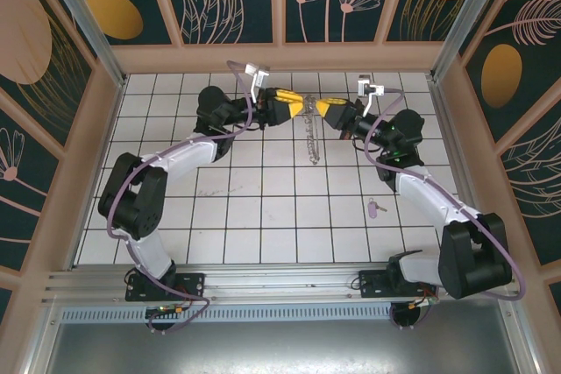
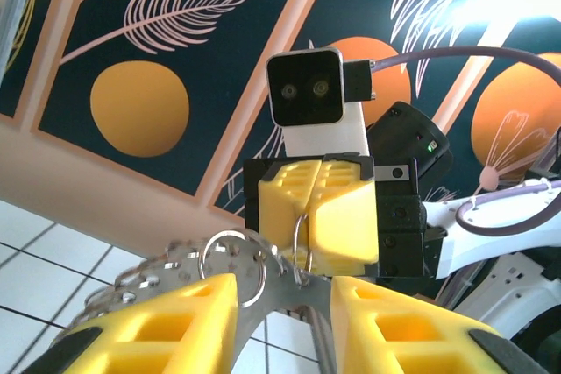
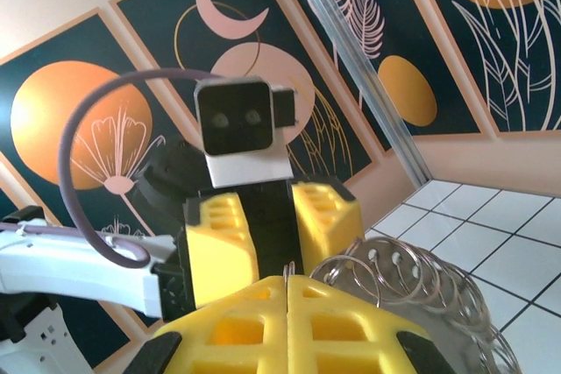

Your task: Put the keys on the keyring

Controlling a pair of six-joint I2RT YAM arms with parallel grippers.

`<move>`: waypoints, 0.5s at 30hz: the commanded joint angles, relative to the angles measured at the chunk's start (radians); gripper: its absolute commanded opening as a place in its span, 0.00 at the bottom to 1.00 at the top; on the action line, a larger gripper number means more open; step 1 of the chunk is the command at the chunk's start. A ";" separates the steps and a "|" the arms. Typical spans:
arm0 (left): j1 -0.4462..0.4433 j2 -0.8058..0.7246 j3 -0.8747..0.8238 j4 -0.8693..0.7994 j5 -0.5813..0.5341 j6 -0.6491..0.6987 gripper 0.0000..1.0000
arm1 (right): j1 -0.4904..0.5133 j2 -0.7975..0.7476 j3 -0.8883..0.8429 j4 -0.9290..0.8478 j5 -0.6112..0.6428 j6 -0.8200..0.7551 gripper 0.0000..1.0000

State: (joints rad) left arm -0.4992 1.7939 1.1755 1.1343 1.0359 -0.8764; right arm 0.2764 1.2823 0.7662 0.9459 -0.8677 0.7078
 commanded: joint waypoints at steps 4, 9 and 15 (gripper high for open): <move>-0.017 0.021 -0.003 0.188 -0.008 -0.130 0.31 | -0.003 0.006 0.046 0.109 0.027 0.029 0.00; -0.025 0.018 -0.002 0.185 -0.017 -0.131 0.29 | -0.003 0.011 0.038 0.108 0.035 0.028 0.00; -0.037 0.025 0.002 0.170 -0.025 -0.126 0.29 | -0.002 0.015 0.036 0.113 0.031 0.031 0.00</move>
State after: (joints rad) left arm -0.5282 1.8095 1.1706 1.2606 1.0237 -0.9932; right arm 0.2764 1.2953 0.7666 0.9699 -0.8433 0.7227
